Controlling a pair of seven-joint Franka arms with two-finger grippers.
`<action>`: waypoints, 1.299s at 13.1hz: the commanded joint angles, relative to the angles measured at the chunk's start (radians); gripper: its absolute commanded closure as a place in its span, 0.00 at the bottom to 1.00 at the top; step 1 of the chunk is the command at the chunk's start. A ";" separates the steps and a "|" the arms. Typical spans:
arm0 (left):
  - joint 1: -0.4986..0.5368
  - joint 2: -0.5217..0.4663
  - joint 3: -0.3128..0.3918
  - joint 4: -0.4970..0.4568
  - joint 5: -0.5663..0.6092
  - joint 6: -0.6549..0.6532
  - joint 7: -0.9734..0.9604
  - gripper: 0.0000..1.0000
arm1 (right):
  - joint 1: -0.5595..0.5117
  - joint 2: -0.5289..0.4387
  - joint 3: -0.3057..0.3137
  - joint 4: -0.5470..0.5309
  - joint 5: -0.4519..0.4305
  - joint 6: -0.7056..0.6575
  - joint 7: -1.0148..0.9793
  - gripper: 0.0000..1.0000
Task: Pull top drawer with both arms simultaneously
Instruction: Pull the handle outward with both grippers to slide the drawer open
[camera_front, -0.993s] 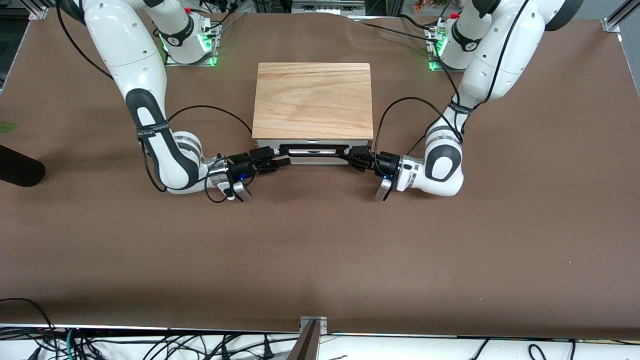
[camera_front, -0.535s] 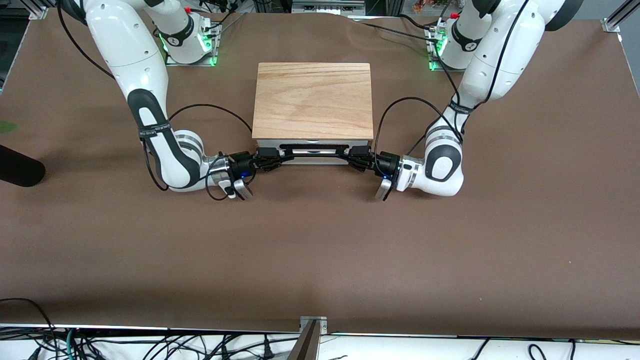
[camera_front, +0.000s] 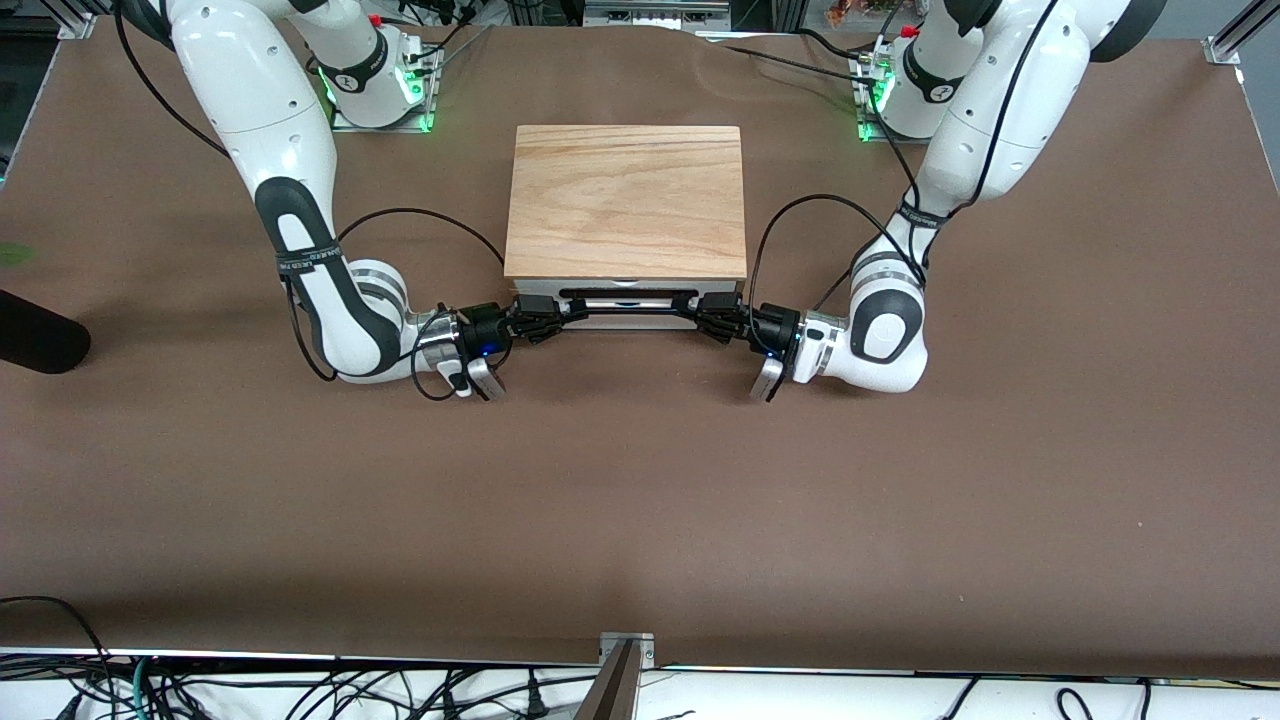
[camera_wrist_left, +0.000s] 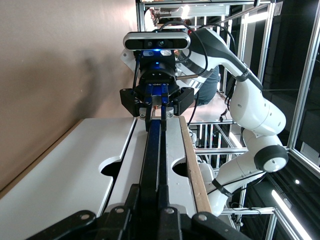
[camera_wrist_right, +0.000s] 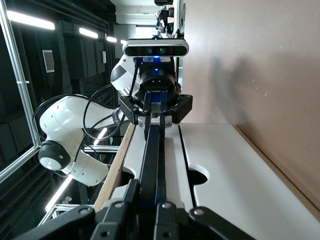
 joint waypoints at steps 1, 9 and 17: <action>-0.014 -0.002 0.001 0.073 -0.012 0.017 -0.110 1.00 | 0.011 0.000 0.003 0.046 0.038 0.060 0.008 0.91; -0.014 0.151 0.004 0.387 -0.005 0.017 -0.342 1.00 | -0.042 0.166 -0.005 0.362 0.033 0.097 0.172 0.91; -0.005 0.202 0.012 0.480 -0.007 0.018 -0.396 1.00 | -0.087 0.276 -0.005 0.575 0.032 0.178 0.252 0.91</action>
